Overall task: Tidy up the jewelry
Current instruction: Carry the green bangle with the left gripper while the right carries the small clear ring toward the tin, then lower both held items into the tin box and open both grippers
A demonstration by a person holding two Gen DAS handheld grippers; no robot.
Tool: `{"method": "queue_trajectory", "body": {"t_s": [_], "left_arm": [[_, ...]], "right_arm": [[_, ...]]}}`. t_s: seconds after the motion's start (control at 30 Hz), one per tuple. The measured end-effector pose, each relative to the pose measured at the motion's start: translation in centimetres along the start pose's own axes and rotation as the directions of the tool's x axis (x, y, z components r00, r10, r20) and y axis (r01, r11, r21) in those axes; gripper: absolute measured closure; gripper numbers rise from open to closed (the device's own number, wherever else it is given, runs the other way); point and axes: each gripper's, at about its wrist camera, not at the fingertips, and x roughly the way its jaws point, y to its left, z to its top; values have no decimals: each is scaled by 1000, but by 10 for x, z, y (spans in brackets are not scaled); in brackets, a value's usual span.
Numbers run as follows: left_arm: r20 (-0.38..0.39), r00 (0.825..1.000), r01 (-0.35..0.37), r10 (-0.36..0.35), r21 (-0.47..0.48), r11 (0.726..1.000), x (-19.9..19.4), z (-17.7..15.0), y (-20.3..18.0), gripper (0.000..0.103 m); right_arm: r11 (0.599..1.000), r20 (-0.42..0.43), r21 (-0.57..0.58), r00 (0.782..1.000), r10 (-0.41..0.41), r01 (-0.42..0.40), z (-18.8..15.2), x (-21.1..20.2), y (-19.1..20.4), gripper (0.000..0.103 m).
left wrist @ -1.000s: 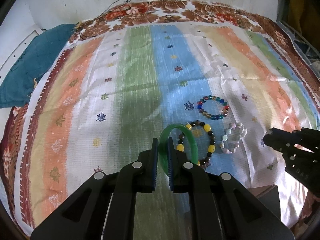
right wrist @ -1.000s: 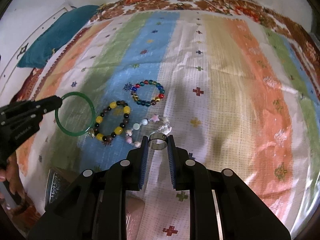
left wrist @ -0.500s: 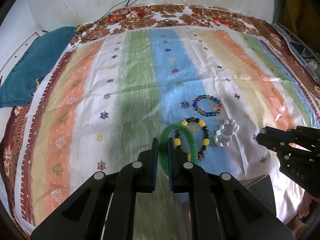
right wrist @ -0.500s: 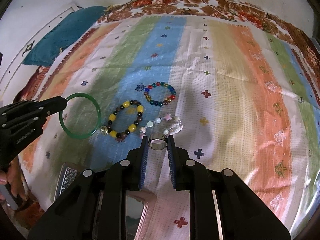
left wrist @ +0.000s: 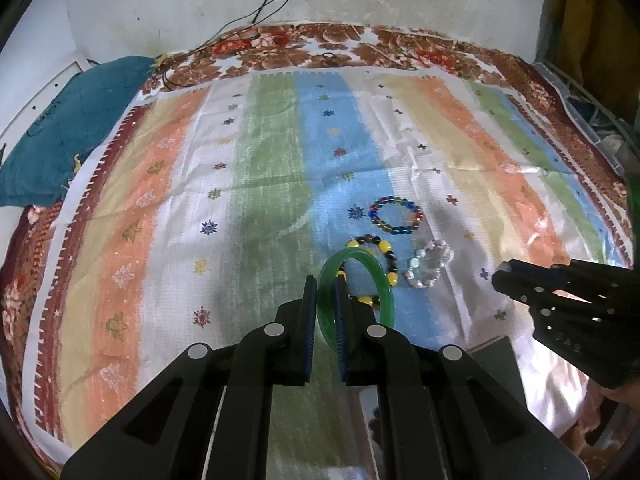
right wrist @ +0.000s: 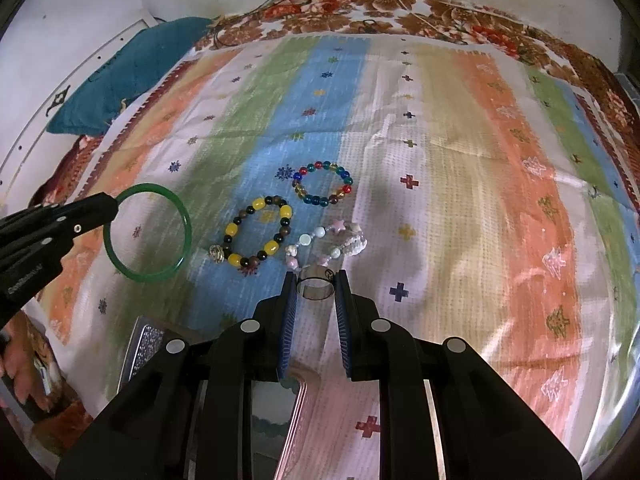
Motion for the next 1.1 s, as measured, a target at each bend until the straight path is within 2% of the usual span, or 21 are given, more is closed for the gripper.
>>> {"method": "queue_trajectory", "body": {"t_s": [0.2,0.9,1.1], "left_arm": [[17,1000,-10,10,26,1000,-10,-5,-8,95],[43,996,73,-73,14,997,-48,-38,-23,95],[41,997,71,-72,28,997,-54,-49,-30,95]], "right_arm": [[1000,11,14,1000,22,-23,-4,-7,1,83],[995,43,-68,997,70,-67,-32,-39,33,83],[992,35,-83,995,93,-90,-42,-44,38,83]]}}
